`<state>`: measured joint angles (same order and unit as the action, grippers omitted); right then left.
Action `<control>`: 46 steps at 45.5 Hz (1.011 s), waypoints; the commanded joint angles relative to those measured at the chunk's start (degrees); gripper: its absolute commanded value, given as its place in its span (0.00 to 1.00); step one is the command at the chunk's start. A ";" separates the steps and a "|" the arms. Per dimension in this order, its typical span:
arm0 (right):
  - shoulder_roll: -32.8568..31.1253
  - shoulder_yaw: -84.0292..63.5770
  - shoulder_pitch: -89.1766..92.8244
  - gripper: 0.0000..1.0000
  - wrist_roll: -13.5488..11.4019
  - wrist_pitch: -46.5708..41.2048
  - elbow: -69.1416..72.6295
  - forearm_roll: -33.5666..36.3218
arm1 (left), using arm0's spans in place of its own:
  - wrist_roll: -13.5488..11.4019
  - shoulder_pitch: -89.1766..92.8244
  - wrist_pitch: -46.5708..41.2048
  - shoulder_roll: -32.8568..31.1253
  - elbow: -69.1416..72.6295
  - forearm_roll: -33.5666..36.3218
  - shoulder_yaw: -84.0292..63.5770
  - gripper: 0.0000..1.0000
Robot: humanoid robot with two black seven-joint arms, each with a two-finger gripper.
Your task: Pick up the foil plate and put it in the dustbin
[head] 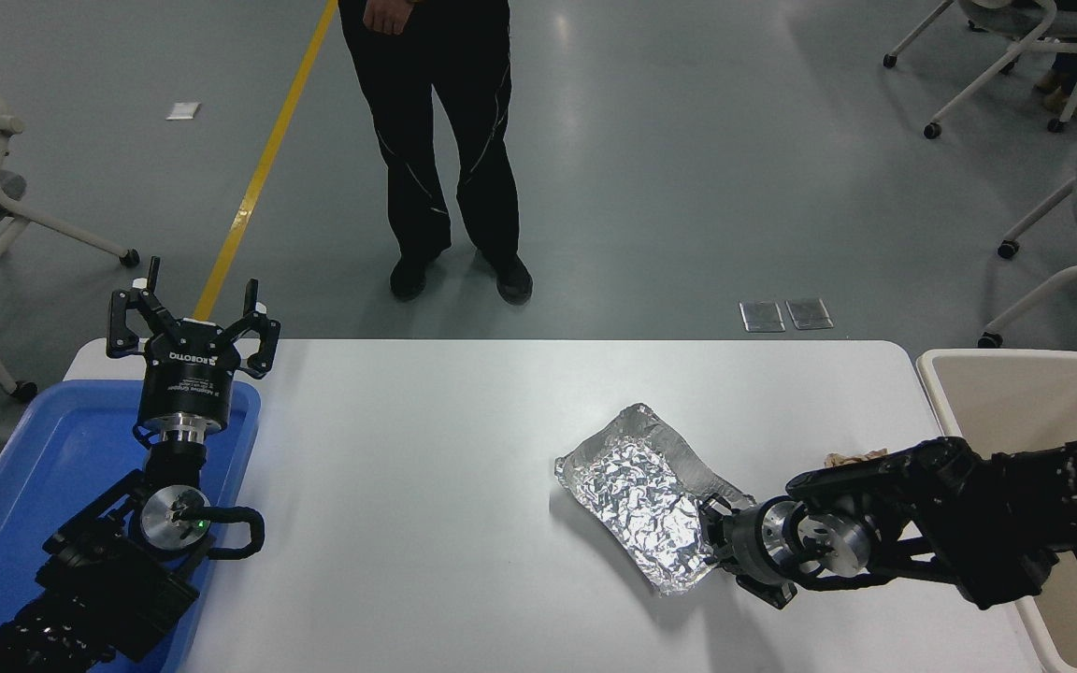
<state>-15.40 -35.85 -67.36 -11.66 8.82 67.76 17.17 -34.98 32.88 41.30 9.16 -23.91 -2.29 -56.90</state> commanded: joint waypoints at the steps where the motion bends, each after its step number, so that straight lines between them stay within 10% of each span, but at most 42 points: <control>1: -2.88 -2.72 -4.52 0.00 0.06 -1.17 3.25 -2.49 | 0.00 0.08 0.01 -0.02 0.00 0.00 -0.05 0.99; 29: -29.33 -28.30 -51.44 0.00 0.76 -37.80 27.60 -21.12 | 0.00 0.00 0.01 -0.02 0.00 0.00 -0.05 0.99; 46: -32.42 -38.41 -81.25 0.00 0.76 -53.82 28.30 -21.57 | 0.00 0.00 0.01 -0.02 0.00 0.00 0.04 0.99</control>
<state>-45.00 -68.32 -130.66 -10.94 -36.93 94.56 -3.14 -34.99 32.87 41.32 9.14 -23.91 -2.28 -56.91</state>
